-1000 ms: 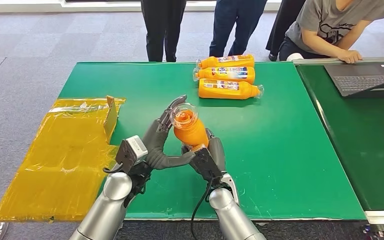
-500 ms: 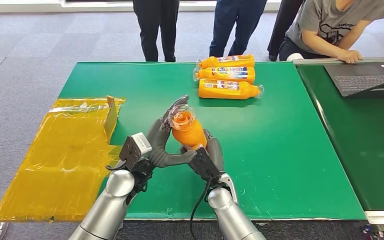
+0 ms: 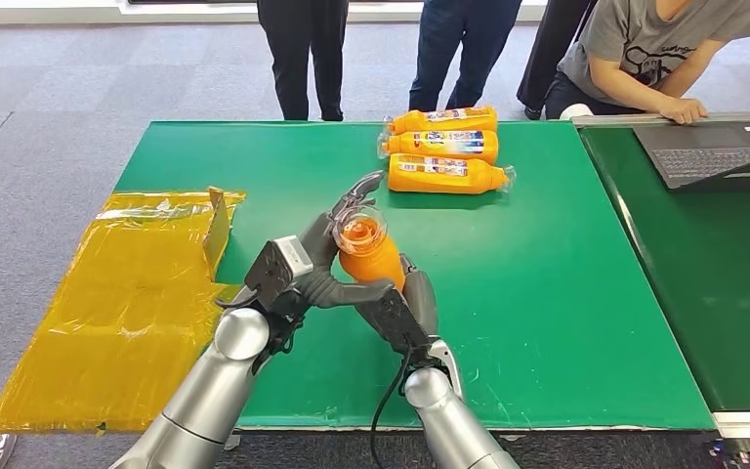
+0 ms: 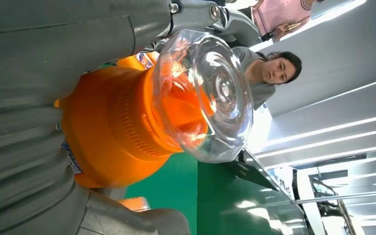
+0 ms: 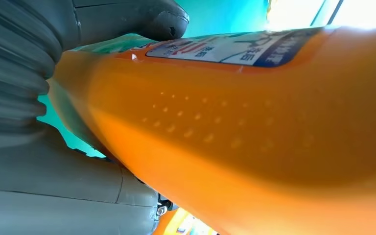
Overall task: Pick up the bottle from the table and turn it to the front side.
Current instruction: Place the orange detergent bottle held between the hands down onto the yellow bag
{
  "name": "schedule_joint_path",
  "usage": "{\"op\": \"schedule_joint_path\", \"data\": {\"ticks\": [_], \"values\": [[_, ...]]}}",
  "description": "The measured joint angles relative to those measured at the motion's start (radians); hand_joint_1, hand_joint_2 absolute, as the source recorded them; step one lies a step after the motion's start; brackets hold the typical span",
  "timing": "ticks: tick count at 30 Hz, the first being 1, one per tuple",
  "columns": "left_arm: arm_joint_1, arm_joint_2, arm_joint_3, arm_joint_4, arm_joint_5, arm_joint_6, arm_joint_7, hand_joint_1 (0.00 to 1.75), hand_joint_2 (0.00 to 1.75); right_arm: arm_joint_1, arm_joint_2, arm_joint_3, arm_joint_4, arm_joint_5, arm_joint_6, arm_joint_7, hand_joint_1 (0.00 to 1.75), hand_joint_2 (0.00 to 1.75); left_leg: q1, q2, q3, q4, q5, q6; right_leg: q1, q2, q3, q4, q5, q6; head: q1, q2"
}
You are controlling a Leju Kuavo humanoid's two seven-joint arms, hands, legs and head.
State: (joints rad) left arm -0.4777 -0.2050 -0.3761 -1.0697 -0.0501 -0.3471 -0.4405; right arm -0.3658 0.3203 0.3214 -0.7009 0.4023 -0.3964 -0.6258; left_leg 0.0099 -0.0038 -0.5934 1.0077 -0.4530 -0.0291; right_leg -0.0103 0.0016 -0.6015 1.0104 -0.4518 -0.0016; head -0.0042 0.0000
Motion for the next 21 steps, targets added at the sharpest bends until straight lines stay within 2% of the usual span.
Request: {"op": "schedule_joint_path", "data": {"ticks": [7, 21], "values": [[-0.079, -0.02, -0.009, 0.081, 0.012, -0.006, -0.003, 0.0, 1.75, -0.01, 0.004, 0.0, 0.028, -0.001, -0.016, 0.003, 1.75, 1.75, 0.0, 0.0, 0.0, 0.0, 0.0, 0.0, 0.0, 0.0, 0.0, 0.0, 0.0, 0.0, 0.0, 0.0], [-0.104, -0.027, -0.012, 0.127, 0.012, -0.006, -0.006, 0.0, 1.75, -0.018, 0.005, 0.0, 0.051, -0.004, -0.018, 0.004, 1.75, 1.75, 0.0, 0.0, 0.0, 0.0, 0.0, 0.0, 0.0, 0.0, 0.0, 0.0, 0.0, 0.0, 0.0, 0.0]]}}
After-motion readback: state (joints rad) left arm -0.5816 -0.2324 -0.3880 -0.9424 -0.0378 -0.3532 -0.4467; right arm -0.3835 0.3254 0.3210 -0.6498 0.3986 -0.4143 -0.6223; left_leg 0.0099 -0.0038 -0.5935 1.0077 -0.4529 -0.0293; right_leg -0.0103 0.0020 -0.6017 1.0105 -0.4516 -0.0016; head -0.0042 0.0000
